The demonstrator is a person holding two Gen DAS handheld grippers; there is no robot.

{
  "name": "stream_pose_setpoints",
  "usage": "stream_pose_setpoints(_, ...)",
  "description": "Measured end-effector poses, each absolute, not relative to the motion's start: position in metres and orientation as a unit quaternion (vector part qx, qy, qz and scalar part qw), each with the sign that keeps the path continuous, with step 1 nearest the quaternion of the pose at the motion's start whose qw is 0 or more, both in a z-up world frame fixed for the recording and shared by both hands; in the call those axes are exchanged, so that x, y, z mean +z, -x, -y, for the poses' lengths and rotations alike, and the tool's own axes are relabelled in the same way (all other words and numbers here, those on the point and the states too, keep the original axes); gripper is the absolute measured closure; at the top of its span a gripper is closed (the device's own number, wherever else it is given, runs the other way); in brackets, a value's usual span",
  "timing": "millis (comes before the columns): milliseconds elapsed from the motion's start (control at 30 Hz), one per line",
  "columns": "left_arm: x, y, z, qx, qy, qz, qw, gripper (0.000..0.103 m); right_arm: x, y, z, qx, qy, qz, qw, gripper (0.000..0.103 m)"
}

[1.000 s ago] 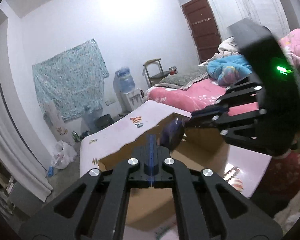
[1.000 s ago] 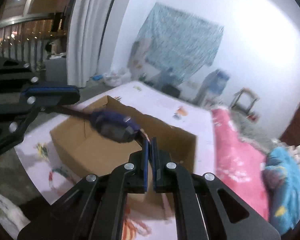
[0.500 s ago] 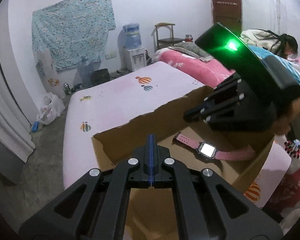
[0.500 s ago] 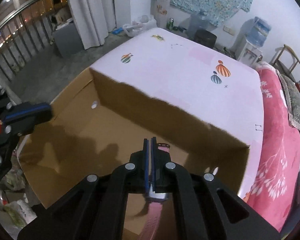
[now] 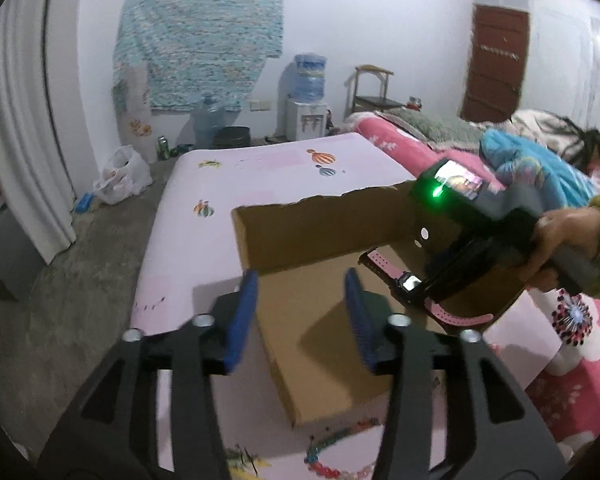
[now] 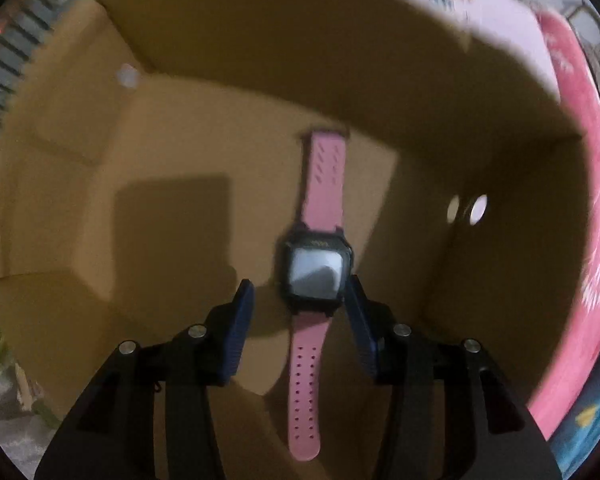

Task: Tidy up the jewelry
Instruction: 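Lift the pink watch with the right tool and carry it into the box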

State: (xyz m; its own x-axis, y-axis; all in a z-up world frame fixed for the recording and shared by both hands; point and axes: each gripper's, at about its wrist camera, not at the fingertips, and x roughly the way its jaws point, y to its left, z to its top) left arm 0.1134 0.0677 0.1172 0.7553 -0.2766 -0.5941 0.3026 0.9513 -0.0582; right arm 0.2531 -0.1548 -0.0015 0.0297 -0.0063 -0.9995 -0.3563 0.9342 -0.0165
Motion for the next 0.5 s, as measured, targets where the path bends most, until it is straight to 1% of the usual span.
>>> stream_pose_setpoints(33,0.117,-0.107,-0.072,-0.146,-0.017,-0.309,0.94,0.045,-0.01,-0.256,0.155,0.112,0.132,-0.698,0.695,0.057)
stream_pose_setpoints(100,0.114,-0.096,-0.08,-0.129,-0.01,-0.305,0.944,0.041,-0.019,-0.26,0.155,0.102,0.13,-0.709,0.686,0.057)
stream_pose_setpoints(367,0.09,-0.074,-0.107,-0.099,0.003,-0.331,0.938,0.04,-0.019,-0.257,0.142,0.101,0.151,-0.705,0.685,0.06)
stream_pose_setpoints(500,0.082,-0.07,-0.118,-0.089,0.012,-0.337,0.937,0.04,-0.003,-0.256,0.12,0.211,0.106,-0.701,0.673,0.06)
